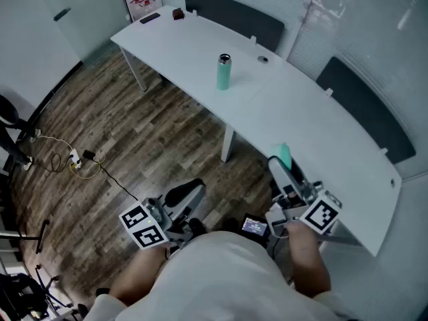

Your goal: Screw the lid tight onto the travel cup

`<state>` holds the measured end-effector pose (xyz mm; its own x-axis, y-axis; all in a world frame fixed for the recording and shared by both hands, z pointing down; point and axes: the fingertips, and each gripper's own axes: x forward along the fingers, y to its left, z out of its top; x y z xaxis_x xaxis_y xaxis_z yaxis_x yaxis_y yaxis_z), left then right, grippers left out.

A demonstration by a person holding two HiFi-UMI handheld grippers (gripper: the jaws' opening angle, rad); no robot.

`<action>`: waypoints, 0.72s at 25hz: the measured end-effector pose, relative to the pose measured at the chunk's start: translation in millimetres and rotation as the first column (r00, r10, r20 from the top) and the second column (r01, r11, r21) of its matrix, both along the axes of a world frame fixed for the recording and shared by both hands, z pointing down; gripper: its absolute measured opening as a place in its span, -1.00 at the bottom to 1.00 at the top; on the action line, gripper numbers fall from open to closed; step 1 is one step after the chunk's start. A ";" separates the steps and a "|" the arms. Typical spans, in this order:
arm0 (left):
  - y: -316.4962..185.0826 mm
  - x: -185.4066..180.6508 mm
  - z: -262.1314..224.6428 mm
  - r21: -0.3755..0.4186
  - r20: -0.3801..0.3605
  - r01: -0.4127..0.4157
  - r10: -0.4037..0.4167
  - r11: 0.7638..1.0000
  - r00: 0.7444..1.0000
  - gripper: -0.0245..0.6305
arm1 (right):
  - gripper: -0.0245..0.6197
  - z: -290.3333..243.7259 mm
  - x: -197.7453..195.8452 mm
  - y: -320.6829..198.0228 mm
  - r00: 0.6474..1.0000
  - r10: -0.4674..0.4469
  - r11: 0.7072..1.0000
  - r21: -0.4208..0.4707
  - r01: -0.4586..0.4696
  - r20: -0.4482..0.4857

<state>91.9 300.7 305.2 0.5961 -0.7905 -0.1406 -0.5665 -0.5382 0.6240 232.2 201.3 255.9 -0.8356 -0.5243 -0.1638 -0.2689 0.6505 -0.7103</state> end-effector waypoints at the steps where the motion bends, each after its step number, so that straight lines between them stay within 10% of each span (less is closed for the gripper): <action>1: 1.1 0.7 0.1 0.000 0.000 0.000 0.000 1.000 1.000 -0.71 | 0.06 0.3 0.4 0.9 1.000 0.000 1.000 -0.001 0.000 -0.001; 18: 6.1 -5.7 3.8 -0.008 0.009 0.022 -0.022 1.000 1.000 -0.71 | 0.06 8.7 7.1 4.8 0.993 0.062 0.998 0.037 -0.059 -0.101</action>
<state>86.2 306.8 309.1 0.5796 -0.8046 -0.1288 -0.5838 -0.5203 0.6232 239.2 206.1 264.6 -0.8160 -0.5698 -0.0976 -0.3785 0.6541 -0.6549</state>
